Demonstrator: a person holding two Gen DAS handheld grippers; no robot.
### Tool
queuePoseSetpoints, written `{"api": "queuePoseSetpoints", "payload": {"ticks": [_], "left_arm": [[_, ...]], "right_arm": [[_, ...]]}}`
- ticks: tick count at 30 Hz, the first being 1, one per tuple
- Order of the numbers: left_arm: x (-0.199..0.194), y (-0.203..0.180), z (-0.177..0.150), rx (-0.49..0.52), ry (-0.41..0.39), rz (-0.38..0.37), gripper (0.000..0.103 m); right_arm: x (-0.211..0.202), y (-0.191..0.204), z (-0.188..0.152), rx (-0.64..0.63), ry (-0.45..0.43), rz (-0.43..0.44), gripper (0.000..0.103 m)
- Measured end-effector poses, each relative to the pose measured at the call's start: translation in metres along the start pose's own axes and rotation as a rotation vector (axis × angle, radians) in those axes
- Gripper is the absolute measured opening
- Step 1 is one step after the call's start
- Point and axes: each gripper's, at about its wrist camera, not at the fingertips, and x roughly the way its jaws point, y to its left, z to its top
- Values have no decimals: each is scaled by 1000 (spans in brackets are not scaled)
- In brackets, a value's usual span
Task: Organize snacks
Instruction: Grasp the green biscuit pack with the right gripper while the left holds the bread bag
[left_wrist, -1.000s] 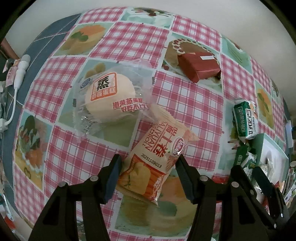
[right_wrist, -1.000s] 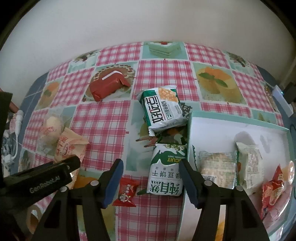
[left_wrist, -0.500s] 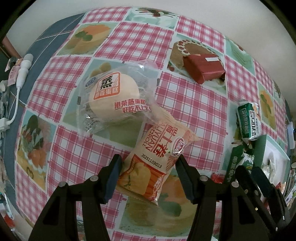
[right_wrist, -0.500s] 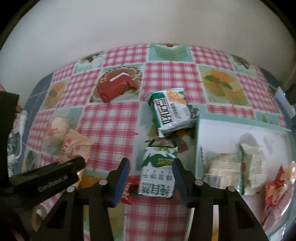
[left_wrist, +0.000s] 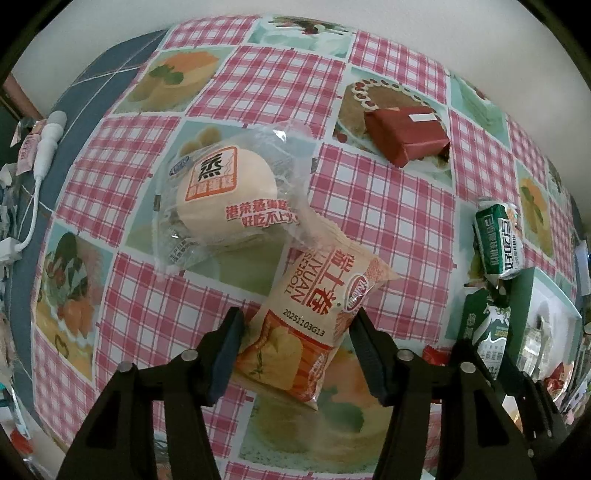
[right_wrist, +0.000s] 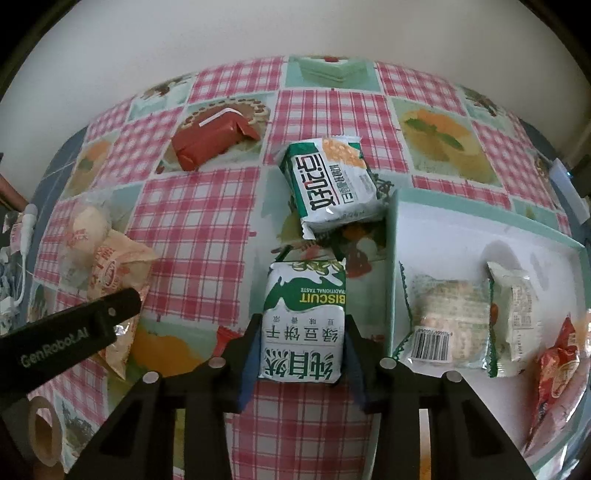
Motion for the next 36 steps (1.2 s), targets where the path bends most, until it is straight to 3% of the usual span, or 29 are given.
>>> {"api": "queuePoseSetpoints", "payload": {"ticks": [1, 4, 15, 36], "left_arm": [[-1, 1, 0, 0, -3, -6, 47], [-8, -2, 1, 1, -18, 10, 40], [-27, -7, -2, 2, -54, 18, 38], [-82, -31, -30, 31, -135, 51, 38]], "right_arm": [[-1, 0, 0, 2, -3, -3, 43], [-7, -2, 1, 8, -19, 3, 43], [-34, -5, 9, 16, -65, 16, 43], [-67, -31, 1, 58, -74, 21, 43]]}}
